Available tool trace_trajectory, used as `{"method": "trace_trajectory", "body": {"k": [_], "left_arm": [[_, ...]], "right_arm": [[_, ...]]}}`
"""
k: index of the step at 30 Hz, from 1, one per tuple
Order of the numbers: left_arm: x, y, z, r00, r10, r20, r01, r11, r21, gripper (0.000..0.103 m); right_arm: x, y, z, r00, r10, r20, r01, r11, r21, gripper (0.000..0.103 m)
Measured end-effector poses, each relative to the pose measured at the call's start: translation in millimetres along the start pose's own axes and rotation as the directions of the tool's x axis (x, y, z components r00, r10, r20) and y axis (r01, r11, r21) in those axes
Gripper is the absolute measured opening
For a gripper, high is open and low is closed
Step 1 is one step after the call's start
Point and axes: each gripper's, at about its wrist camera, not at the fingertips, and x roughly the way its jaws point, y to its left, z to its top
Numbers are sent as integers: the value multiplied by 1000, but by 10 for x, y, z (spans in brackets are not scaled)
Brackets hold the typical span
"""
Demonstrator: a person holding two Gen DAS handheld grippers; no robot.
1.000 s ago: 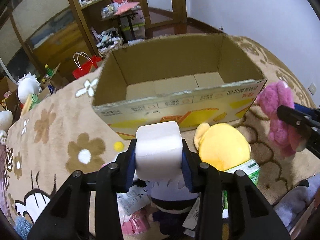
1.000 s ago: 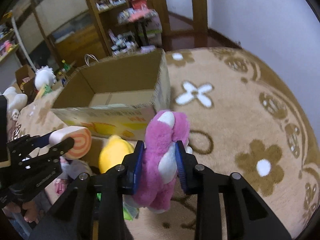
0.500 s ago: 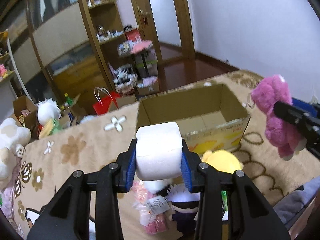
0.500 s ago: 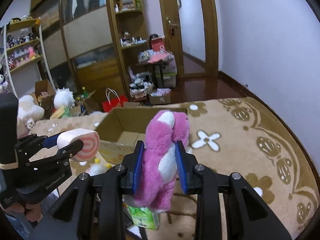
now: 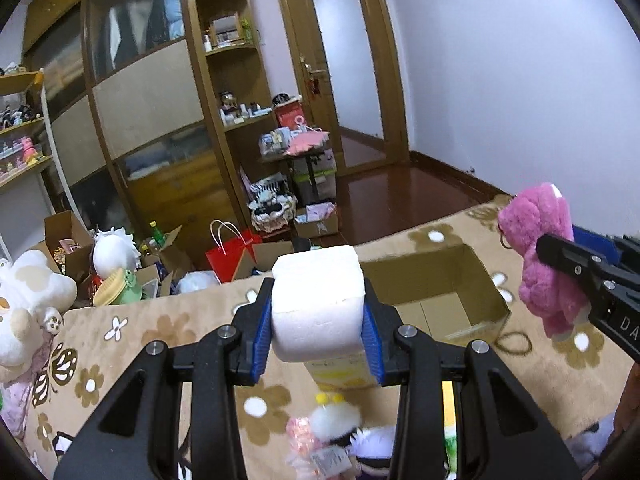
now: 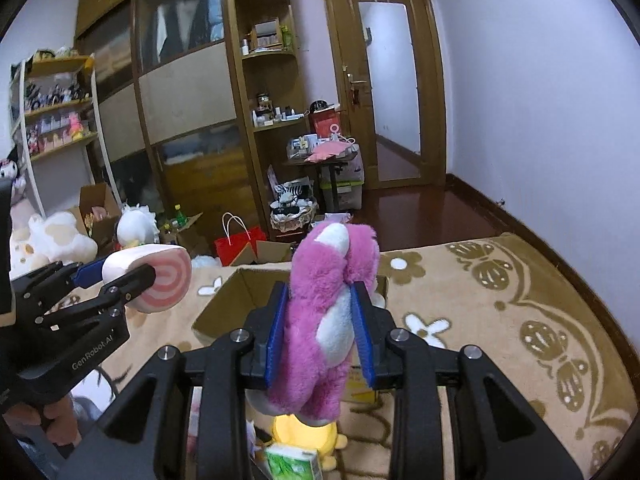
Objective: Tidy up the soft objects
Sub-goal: 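Lift both held toys and carry them over the cardboard box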
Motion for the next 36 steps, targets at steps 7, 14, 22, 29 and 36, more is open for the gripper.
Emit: {"method": "trace_trajectory", "body": {"k": [7, 14, 22, 29, 36], "left_arm": [[299, 116, 82, 1000, 1, -12, -2, 999, -44, 37], [588, 177, 51, 1000, 15, -24, -16, 998, -66, 38], [853, 184, -19, 999, 10, -53, -14, 996, -85, 38], [1098, 106, -82, 994, -17, -112, 8, 997, -83, 38], [1278, 45, -128, 987, -53, -152, 39, 995, -93, 39]], "right_arm": [[211, 84, 55, 996, -87, 27, 89, 993, -74, 33], [463, 114, 129, 994, -104, 27, 106, 989, -101, 34], [709, 59, 142, 995, -103, -8, 102, 991, -82, 34], [892, 3, 49, 994, -93, -54, 88, 992, -85, 34], [1036, -61, -38, 993, -58, -102, 53, 997, -55, 35]]}}
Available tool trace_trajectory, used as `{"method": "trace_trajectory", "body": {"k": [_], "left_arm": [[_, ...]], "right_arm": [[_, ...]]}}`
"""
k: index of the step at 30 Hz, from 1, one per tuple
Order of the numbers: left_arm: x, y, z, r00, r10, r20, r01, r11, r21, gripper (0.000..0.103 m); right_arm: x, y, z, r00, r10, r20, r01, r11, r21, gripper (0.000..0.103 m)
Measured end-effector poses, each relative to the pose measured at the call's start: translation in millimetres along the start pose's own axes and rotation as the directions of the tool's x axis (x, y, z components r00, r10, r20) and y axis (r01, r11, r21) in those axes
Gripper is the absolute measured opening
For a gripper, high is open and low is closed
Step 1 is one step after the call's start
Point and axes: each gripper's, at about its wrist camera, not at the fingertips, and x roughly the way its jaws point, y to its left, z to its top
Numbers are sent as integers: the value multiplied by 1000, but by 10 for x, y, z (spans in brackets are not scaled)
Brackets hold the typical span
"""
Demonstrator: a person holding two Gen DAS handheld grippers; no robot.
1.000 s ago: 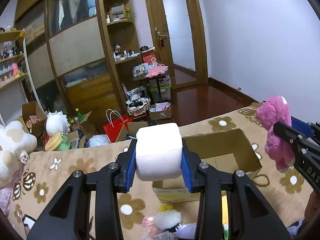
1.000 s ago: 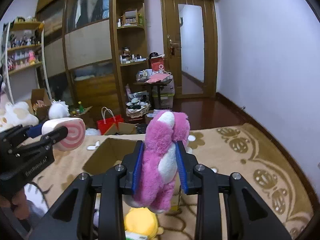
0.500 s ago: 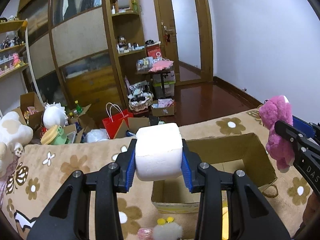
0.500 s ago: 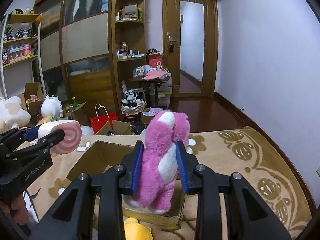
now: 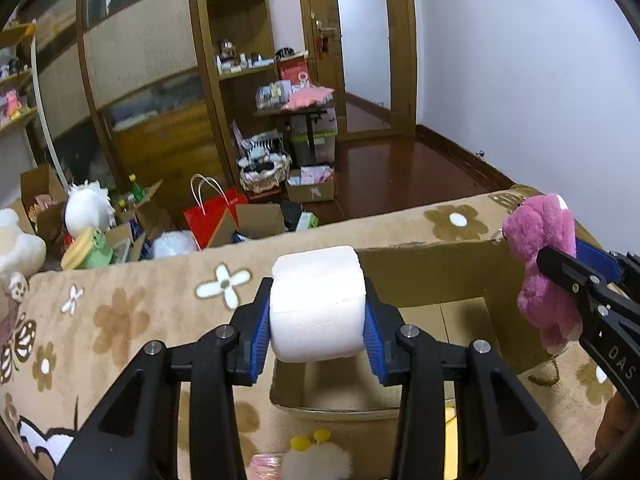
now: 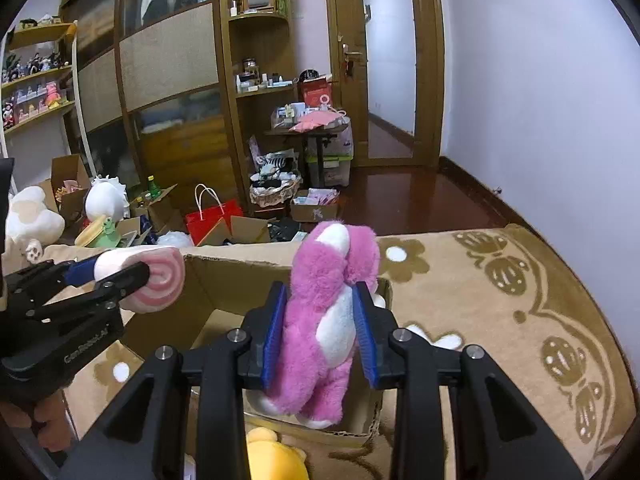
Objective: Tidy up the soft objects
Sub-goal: 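Lift both held toys and carry them over the cardboard box, then open both tools to drop the doll and pink plush into the box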
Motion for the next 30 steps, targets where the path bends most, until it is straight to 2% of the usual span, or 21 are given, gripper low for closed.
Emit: {"method": "trace_trajectory", "body": {"k": [9, 12, 15, 17, 19, 21, 28, 30], "left_arm": [[272, -18, -115, 992, -37, -122, 37, 999, -3, 42], [297, -20, -142, 991, -37, -130, 36, 999, -6, 45], [264, 8, -152, 994, -17, -106, 17, 1000, -3, 56], [234, 4, -158, 996, 13, -92, -11, 1000, 13, 64], [205, 23, -143, 996, 1, -90, -1, 1000, 1, 68], [183, 33, -124, 996, -11, -91, 11, 1000, -8, 70], [42, -12, -131, 996, 9, -84, -6, 999, 31, 77], [-5, -17, -129, 996, 14, -86, -11, 999, 36, 82]], "right_arm": [[161, 11, -111, 997, 34, -66, -34, 999, -2, 36], [175, 1, -113, 996, 43, -73, -43, 999, 2, 38], [174, -1, -117, 997, 40, -68, -40, 999, 2, 40], [169, -9, -117, 997, 36, -65, -36, 999, 9, 48], [156, -26, -118, 997, 38, -60, -37, 999, 17, 55], [131, -34, -113, 998, 34, -56, -33, 999, 19, 59], [-69, -4, -69, 999, 41, -25, -40, 999, 26, 93], [-142, 25, -64, 999, 41, -13, -40, 999, 22, 98]]}}
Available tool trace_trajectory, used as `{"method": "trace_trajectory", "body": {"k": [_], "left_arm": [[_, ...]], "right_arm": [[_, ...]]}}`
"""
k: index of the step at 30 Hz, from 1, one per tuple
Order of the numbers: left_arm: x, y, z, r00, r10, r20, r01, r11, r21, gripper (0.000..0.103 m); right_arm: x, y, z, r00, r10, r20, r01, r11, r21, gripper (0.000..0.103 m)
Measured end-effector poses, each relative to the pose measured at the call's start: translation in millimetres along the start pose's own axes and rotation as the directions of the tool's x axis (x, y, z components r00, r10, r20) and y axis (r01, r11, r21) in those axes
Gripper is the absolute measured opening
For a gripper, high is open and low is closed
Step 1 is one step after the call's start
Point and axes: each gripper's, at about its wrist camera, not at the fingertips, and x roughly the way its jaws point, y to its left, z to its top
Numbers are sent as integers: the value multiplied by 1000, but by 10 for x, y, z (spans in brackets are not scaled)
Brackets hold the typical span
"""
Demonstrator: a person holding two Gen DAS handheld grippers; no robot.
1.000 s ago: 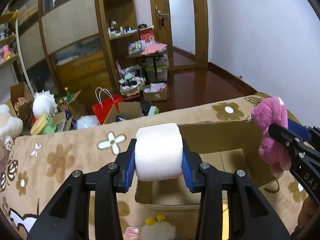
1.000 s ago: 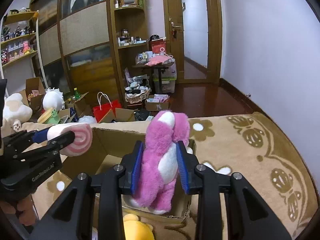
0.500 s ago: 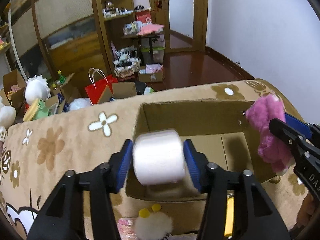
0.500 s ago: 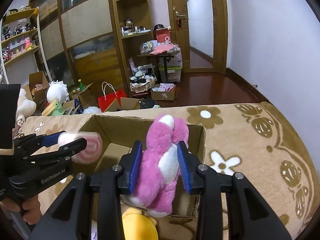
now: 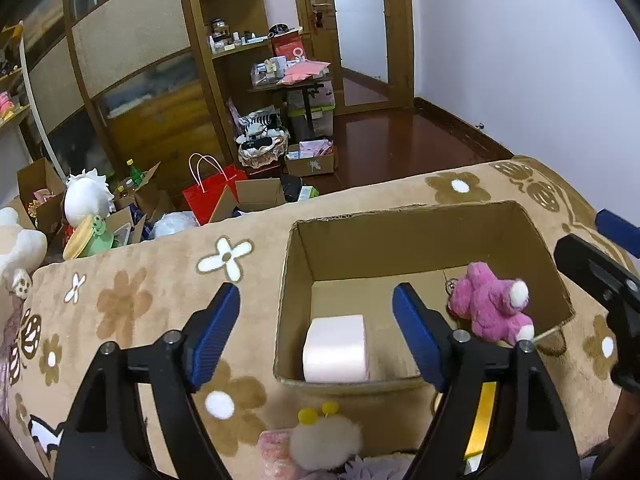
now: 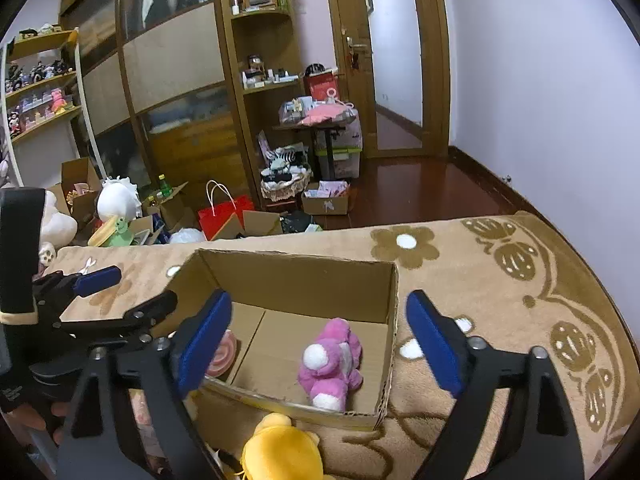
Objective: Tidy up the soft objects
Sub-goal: 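Open both tools to drop the doll and pink plush into the box, then grasp the white pom-pom keychain with the left tool while the right tool grasps the green tissue pack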
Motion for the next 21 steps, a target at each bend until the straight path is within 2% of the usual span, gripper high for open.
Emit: {"method": "trace_trajectory", "body": {"k": [2, 8, 12, 21], "left_arm": [[-69, 8, -21, 1000, 10, 6, -10, 1000, 0, 91], [-290, 18, -114, 999, 32, 17, -32, 999, 18, 98], [-433, 78, -205, 999, 43, 5, -43, 999, 23, 99], [-644, 197, -354, 996, 49, -81, -48, 999, 9, 99]], "right_arm": [[-63, 32, -6, 1000, 0, 6, 0, 1000, -5, 102], [-260, 101, -108, 1000, 10, -4, -10, 1000, -10, 103], [-370, 159, -215, 999, 12, -33, -12, 1000, -16, 103], [-610, 266, -376, 998, 4, -66, -5, 1000, -20, 103]]}}
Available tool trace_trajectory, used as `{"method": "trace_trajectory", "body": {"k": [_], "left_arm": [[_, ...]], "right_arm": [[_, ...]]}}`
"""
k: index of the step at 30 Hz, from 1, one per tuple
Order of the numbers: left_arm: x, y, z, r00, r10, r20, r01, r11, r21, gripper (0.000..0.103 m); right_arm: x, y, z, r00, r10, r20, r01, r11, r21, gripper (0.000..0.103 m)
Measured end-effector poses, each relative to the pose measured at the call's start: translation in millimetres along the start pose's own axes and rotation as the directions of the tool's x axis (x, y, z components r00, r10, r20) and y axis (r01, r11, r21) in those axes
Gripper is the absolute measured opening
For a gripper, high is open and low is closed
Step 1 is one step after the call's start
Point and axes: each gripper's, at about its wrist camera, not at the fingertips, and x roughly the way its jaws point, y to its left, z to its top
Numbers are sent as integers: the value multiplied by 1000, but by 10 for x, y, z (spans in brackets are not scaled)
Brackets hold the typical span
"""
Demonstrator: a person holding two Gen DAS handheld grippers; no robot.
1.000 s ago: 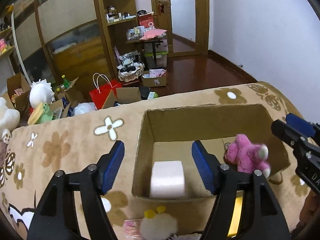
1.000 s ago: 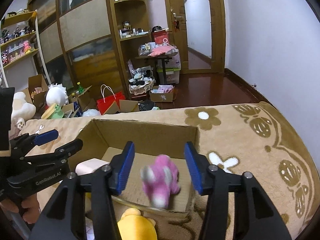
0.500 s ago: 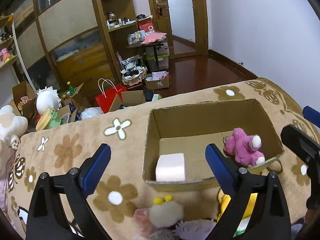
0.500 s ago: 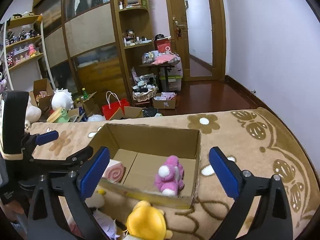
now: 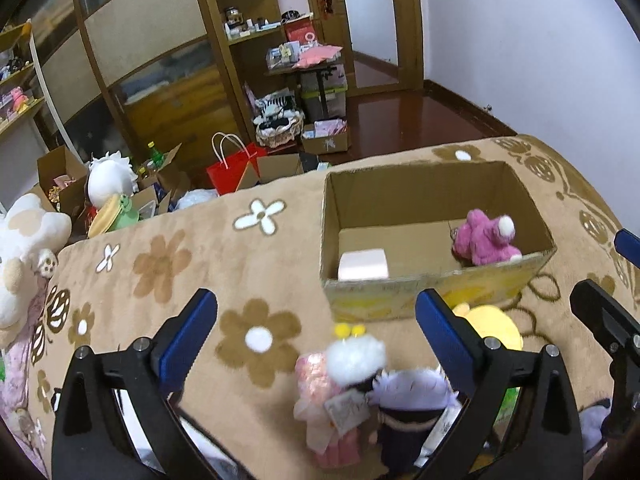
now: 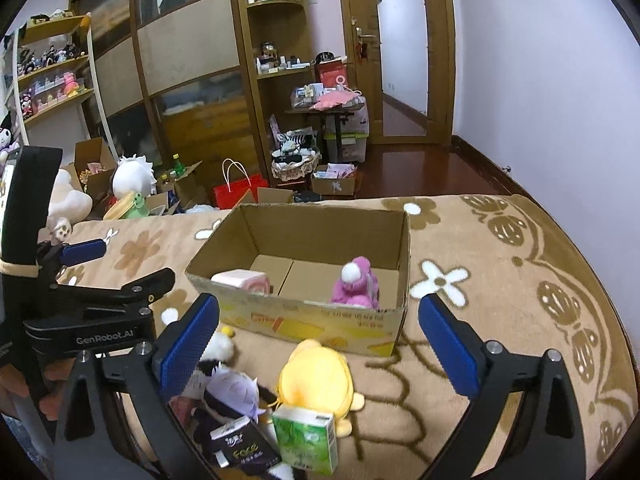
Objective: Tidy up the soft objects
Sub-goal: 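Grasp the white pom-pom keychain with the left tool while the right tool grasps the green tissue pack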
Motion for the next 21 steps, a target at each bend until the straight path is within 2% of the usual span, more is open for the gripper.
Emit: {"method": "trace_trajectory", "body": {"k": [7, 14, 21], "left_arm": [[-13, 91, -193, 999, 1, -52, -2, 1000, -20, 99], [162, 168, -276, 993, 14, -121, -20, 999, -49, 99], [298, 132, -304, 986, -16, -166, 9, 999, -46, 99]], "right_arm": [[-72, 26, -144, 999, 2, -37, -1, 1000, 24, 103], [-27, -11, -268, 997, -2, -76, 6, 998, 58, 103], [127, -6, -360, 991, -1, -136, 10, 998, 67, 103]]}}
